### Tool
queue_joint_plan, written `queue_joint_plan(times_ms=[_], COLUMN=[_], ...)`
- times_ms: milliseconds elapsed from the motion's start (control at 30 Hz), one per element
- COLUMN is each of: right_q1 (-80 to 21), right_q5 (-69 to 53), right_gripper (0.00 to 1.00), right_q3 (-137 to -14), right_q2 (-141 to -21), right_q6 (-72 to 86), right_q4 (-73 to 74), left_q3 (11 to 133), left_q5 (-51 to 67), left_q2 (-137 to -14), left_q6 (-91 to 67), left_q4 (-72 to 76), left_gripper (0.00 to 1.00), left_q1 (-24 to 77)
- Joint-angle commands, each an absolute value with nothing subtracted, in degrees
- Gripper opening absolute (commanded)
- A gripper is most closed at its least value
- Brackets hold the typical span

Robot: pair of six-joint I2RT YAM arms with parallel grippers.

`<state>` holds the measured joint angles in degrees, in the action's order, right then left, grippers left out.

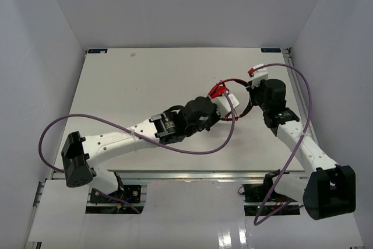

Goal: Wrap the headphones

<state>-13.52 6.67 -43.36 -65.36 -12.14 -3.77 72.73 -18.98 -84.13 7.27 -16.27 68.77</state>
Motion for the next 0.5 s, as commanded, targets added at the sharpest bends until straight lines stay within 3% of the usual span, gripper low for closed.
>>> queue_joint_plan(times_ms=[0,233,467], right_q1=[-13.64,-13.62,-13.62], right_q5=[-5.40,-15.43,-26.91], right_gripper=[0.08,0.08,0.08], right_q3=[-42.45,-40.03,-40.44], right_q2=[-61.77,-57.83,-55.11], right_q6=[-21.74,-28.74,-27.93], right_q4=[-4.55,2.69,8.12], left_q3=[82.93,92.02,89.27], left_q5=[-22.51,-19.02,-14.04], left_q2=[-85.16,-90.34,-92.29], left_q6=[17.36,21.22,20.90], left_q4=[-20.39,-18.83,-15.44], left_gripper=[0.00,0.00,0.03], left_q1=[63.90,56.83,52.55])
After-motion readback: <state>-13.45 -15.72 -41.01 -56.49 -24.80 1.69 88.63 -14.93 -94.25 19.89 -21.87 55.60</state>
